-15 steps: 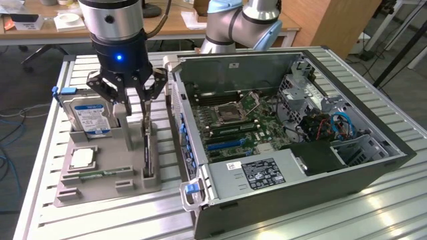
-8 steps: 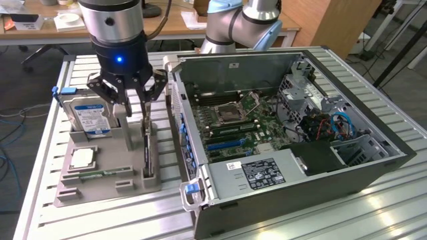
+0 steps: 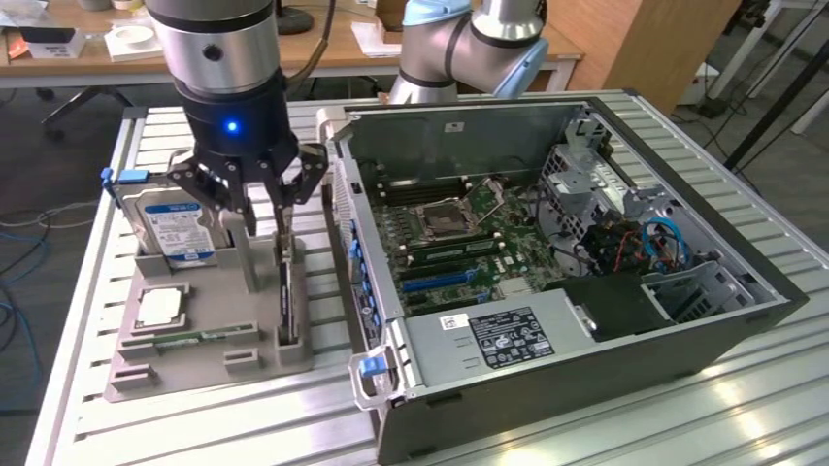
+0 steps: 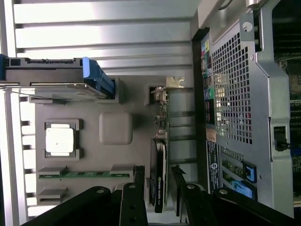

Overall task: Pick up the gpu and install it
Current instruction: 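Pick up the gpu and move the gpu toward the slot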

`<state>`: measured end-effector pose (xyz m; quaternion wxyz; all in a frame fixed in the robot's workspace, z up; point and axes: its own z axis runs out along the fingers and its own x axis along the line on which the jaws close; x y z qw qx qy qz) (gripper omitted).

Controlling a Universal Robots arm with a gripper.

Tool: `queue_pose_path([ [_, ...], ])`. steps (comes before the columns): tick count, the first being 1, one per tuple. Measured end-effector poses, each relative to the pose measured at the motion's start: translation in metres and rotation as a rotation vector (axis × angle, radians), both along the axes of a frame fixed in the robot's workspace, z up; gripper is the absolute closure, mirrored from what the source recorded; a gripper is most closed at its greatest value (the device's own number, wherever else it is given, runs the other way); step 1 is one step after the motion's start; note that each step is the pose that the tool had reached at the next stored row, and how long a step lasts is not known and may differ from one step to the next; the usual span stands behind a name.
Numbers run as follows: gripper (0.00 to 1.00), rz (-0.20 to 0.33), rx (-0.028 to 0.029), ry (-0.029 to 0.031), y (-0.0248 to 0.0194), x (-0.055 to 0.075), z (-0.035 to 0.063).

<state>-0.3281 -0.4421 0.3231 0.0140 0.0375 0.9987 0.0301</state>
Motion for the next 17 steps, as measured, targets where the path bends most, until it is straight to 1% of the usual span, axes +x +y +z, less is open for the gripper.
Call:
queue_pose_path([
  [5, 0.64, 0.0, 0.0067, 0.0001, -0.0061, 0.0, 0.0],
  [8, 0.64, 0.0, 0.0117, 0.0001, -0.0102, 0.0, 0.0],
  [9, 0.64, 0.0, 0.0126, 0.0, -0.0109, 0.0, 0.0],
  [14, 0.64, 0.0, 0.0127, 0.0, -0.011, 0.0, 0.0],
  [17, 0.64, 0.0, 0.0127, 0.0, -0.011, 0.0, -0.002],
])
